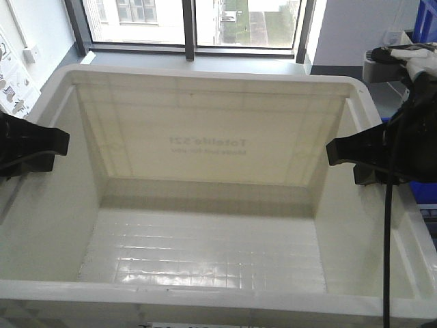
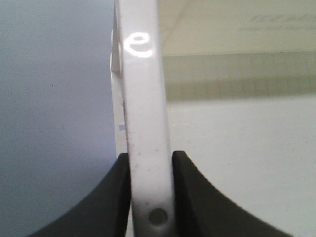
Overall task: Move bin from left to right shelf
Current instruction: 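Keep holding the crate while the base drives past the windows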
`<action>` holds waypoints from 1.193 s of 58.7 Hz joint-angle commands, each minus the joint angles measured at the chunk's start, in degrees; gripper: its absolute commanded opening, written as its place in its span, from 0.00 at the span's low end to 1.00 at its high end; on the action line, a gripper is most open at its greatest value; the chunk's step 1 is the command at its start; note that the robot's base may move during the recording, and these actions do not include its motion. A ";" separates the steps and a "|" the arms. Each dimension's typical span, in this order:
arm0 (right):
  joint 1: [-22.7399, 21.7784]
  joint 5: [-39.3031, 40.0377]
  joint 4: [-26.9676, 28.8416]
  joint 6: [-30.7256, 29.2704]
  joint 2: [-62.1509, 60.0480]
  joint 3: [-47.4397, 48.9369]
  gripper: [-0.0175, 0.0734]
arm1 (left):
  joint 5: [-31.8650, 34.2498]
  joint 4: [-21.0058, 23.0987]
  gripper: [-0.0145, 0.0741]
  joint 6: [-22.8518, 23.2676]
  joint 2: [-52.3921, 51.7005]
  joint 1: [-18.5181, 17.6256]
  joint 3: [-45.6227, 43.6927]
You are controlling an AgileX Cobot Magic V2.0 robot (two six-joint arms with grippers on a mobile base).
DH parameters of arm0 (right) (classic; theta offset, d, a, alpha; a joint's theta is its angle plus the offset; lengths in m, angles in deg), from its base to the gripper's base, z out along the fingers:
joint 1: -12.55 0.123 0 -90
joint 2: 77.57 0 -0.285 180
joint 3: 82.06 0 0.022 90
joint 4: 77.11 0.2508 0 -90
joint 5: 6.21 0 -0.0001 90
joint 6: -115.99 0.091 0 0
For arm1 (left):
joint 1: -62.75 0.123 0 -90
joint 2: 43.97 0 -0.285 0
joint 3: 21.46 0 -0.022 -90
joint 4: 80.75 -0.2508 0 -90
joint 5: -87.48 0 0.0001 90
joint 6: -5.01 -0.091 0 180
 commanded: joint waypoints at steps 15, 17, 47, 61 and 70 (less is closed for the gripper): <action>-0.13 1.76 -2.68 -2.15 -1.87 2.23 0.21 | 5.53 -1.52 0.16 -0.97 -1.71 -0.36 -2.11; -0.13 1.76 -2.68 -2.15 -1.87 2.23 0.21 | 5.53 -1.52 0.16 -0.97 -1.71 -0.36 -2.11; -0.13 1.76 -2.68 -2.15 -1.87 2.23 0.21 | 5.53 -1.57 0.16 -0.97 -1.71 -0.36 -2.11; -0.13 1.76 -2.68 -2.15 -1.87 2.23 0.21 | 5.53 -1.57 0.16 -0.97 -1.71 -0.36 -2.11; -0.13 1.76 -2.68 -2.15 -1.87 2.23 0.21 | 5.53 -1.57 0.16 -0.97 -1.71 -0.36 -2.11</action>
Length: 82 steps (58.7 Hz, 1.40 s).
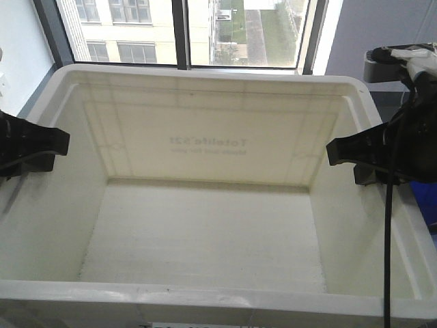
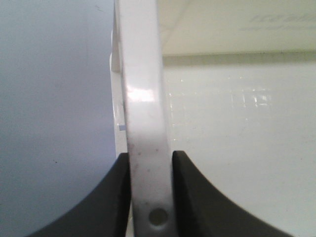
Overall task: Move bin from left to right shelf
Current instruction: 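Keep holding the crate while the base drives past the windows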
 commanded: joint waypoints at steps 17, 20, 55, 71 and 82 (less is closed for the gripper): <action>-0.13 1.82 -2.68 -2.15 -1.87 2.23 0.21 | 5.53 -1.57 0.16 -0.97 -1.71 -0.36 -2.11; -0.13 1.82 -2.68 -2.15 -1.87 2.23 0.21 | 5.53 -1.57 0.16 -0.97 -1.71 -0.36 -2.11; -0.13 1.76 -2.68 -2.15 -1.87 2.23 0.21 | 5.53 -1.57 0.16 -0.97 -1.71 -0.36 -2.11; -0.13 1.76 -2.68 -2.15 -1.87 2.23 0.21 | 5.53 -1.57 0.16 -0.97 -1.71 -0.36 -2.11; -0.13 1.76 -2.68 -2.15 -1.87 2.23 0.21 | 5.53 -1.57 0.16 -0.97 -1.71 -0.36 -2.11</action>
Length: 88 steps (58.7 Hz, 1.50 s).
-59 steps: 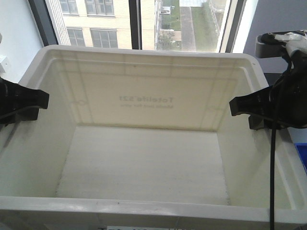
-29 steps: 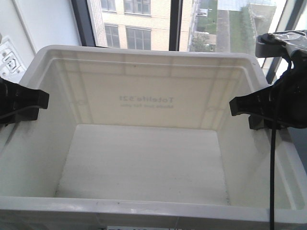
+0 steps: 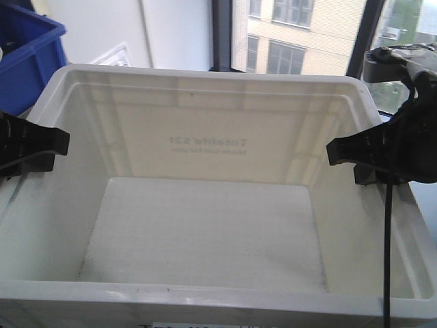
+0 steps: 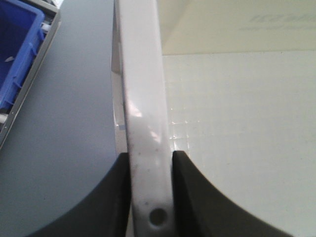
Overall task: Move bin from left to right shelf
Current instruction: 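Keep holding the crate while the base drives past the windows, then carry the crate with both grippers up to the other blue-bin shelf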
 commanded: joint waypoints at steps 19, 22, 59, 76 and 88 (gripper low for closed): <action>-0.13 1.76 -2.63 -2.15 -1.87 2.23 0.21 | 5.48 -1.67 0.16 -0.92 -1.71 -0.36 -2.11; -0.13 1.76 -2.68 -2.15 -1.87 2.23 0.21 | 5.48 -1.67 0.16 -0.92 -1.71 -0.36 -2.11; -0.13 1.84 -2.67 -2.15 -1.87 2.23 0.21 | 5.48 -1.67 0.16 -0.92 -1.71 -0.36 -2.11; -0.13 1.84 -2.67 -2.15 -1.87 2.23 0.21 | 5.48 -1.67 0.16 -0.92 -1.71 -0.36 -2.11; -0.13 1.84 -2.67 -2.15 -1.87 2.23 0.21 | 5.48 -1.67 0.16 -0.92 -1.71 -0.36 -2.11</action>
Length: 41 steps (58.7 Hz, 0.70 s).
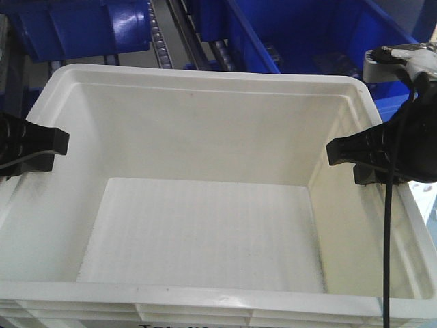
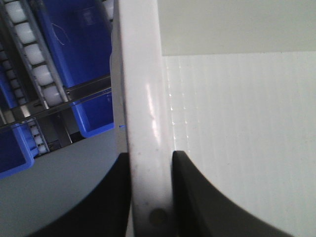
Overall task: Move bin from left to right shelf
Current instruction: 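Carry the crate with both grippers up to the other blue-bin shelf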
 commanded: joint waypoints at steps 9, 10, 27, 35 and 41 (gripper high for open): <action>-0.13 1.79 -2.70 -2.15 -1.87 2.23 0.21 | 5.53 -1.61 0.16 -0.92 -1.71 -0.36 -2.11; -0.13 1.79 -2.70 -2.15 -1.87 2.23 0.21 | 5.53 -1.61 0.16 -0.92 -1.71 -0.36 -2.11; -0.13 1.79 -2.70 -2.15 -1.87 2.23 0.21 | 5.53 -1.61 0.16 -0.92 -1.71 -0.36 -2.11; -0.13 1.72 -2.70 -2.15 -1.87 2.23 0.21 | 5.53 -1.61 0.16 -0.92 -1.71 -0.36 -2.11; -0.13 1.72 -2.70 -2.15 -1.87 2.23 0.21 | 5.53 -1.61 0.16 -0.92 -1.71 -0.36 -2.11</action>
